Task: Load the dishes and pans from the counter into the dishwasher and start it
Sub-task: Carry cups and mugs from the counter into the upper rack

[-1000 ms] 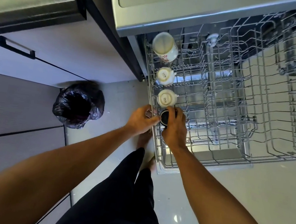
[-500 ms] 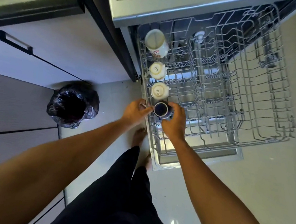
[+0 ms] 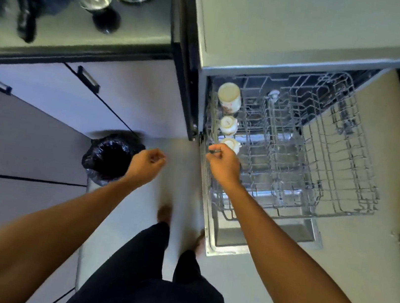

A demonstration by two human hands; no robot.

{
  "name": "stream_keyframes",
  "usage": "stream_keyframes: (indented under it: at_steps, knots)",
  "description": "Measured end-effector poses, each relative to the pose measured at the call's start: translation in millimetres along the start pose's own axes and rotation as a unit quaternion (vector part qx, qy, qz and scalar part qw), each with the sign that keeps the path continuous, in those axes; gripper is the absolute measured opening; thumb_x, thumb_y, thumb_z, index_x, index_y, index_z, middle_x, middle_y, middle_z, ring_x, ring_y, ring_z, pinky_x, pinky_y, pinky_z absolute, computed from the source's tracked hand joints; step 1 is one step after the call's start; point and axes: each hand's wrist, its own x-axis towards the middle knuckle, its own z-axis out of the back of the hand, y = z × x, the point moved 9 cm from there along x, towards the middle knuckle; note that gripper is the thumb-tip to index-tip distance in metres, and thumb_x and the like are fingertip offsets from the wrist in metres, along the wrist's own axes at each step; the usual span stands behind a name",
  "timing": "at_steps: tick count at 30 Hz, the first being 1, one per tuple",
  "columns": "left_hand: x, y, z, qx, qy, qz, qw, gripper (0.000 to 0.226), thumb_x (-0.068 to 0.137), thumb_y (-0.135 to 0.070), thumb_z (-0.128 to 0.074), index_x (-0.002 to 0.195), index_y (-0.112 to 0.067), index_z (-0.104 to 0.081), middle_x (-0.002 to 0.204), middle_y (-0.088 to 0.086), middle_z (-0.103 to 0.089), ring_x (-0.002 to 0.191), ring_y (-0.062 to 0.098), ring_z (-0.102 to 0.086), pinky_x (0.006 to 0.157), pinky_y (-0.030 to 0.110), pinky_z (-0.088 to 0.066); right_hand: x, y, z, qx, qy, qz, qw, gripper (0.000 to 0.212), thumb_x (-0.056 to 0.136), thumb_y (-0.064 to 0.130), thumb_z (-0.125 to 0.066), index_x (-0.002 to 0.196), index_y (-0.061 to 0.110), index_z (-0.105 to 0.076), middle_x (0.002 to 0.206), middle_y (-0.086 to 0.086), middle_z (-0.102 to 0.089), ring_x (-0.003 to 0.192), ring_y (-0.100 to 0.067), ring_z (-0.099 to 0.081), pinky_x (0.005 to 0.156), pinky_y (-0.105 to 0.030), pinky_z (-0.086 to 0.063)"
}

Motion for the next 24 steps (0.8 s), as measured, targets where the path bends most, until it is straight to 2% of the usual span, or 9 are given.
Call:
stream_keyframes:
  at_steps: [6, 9, 12, 16, 20, 22, 24]
  knots:
    - [3.3, 67.7, 165.8, 0.006, -0.139, 0.01, 0.99, 0.011, 0.089, -0.012, -0.064, 0.095, -0.014, -0.073, 0.091, 0.004, -0.074, 0.085, 0.019, -0.064, 0.076, 0.027, -0.043, 8.1, 134.6, -127.7, -0.071, 0.093, 0.115, 0.986, 0.015, 0.084, 0.012, -0.071, 0.092, 0.025, -0.071, 0.06, 0.013, -0.054, 0.069, -0.013, -0.057, 0.07, -0.029, -0.047]
    - [11.2, 108.8, 241.8, -0.022, -0.191, 0.028, 0.981, 0.011, 0.089, -0.011, -0.064, 0.096, -0.011, -0.073, 0.091, 0.008, -0.073, 0.086, 0.024, -0.066, 0.08, 0.032, -0.05, 8.8, 205.4, -203.6, -0.087, 0.142, 0.161, 0.973, 0.013, 0.084, 0.018, -0.072, 0.093, 0.027, -0.071, 0.065, 0.012, -0.059, 0.075, -0.015, -0.062, 0.074, -0.03, -0.048]
    - [22.5, 152.0, 315.2, -0.047, -0.239, 0.034, 0.969, 0.012, 0.091, -0.011, -0.063, 0.098, -0.012, -0.073, 0.095, 0.006, -0.071, 0.085, 0.018, -0.062, 0.079, 0.028, -0.045, 2.1, 282.2, -284.9, -0.099, 0.177, 0.216, 0.955, 0.013, 0.084, 0.019, -0.072, 0.091, 0.029, -0.069, 0.065, 0.011, -0.059, 0.073, -0.014, -0.061, 0.073, -0.031, -0.05]
    - [39.8, 211.5, 417.0, -0.064, -0.31, 0.035, 0.948, 0.012, 0.087, -0.009, -0.063, 0.094, -0.013, -0.072, 0.095, 0.003, -0.068, 0.089, 0.02, -0.063, 0.082, 0.026, -0.044, -12.1, 373.1, -401.8, -0.123, 0.235, 0.269, 0.926, 0.018, 0.085, 0.016, -0.068, 0.096, 0.03, -0.067, 0.075, -0.002, -0.066, 0.071, -0.017, -0.06, 0.07, -0.035, -0.052]
    - [58.6, 240.2, 485.4, -0.069, -0.342, 0.02, 0.937, 0.011, 0.086, -0.014, -0.061, 0.093, -0.02, -0.067, 0.087, -0.002, -0.064, 0.074, 0.016, -0.061, 0.074, 0.037, -0.052, -21.7, 439.9, -486.6, -0.158, 0.273, 0.32, 0.893, 0.025, 0.088, 0.019, -0.066, 0.109, 0.032, -0.064, 0.081, 0.009, -0.065, 0.078, -0.015, -0.062, 0.072, -0.031, -0.05]
    - [73.2, 233.0, 506.8, -0.034, -0.334, -0.018, 0.942, 0.012, 0.086, -0.019, -0.059, 0.094, -0.023, -0.067, 0.086, -0.006, -0.062, 0.075, 0.015, -0.059, 0.07, 0.037, -0.051, -20.4, 468.1, -518.2, -0.168, 0.278, 0.333, 0.885, 0.026, 0.088, 0.021, -0.066, 0.112, 0.032, -0.064, 0.082, 0.011, -0.066, 0.082, -0.013, -0.063, 0.076, -0.031, -0.051]
    - [92.7, 224.4, 528.9, 0.002, -0.333, -0.053, 0.941, 0.015, 0.084, -0.023, -0.056, 0.094, -0.023, -0.068, 0.087, -0.004, -0.063, 0.081, 0.019, -0.06, 0.072, 0.039, -0.05, -14.3, 494.9, -544.5, -0.171, 0.28, 0.343, 0.88, 0.027, 0.086, 0.024, -0.066, 0.111, 0.035, -0.065, 0.084, 0.012, -0.066, 0.085, -0.012, -0.064, 0.082, -0.036, -0.054]
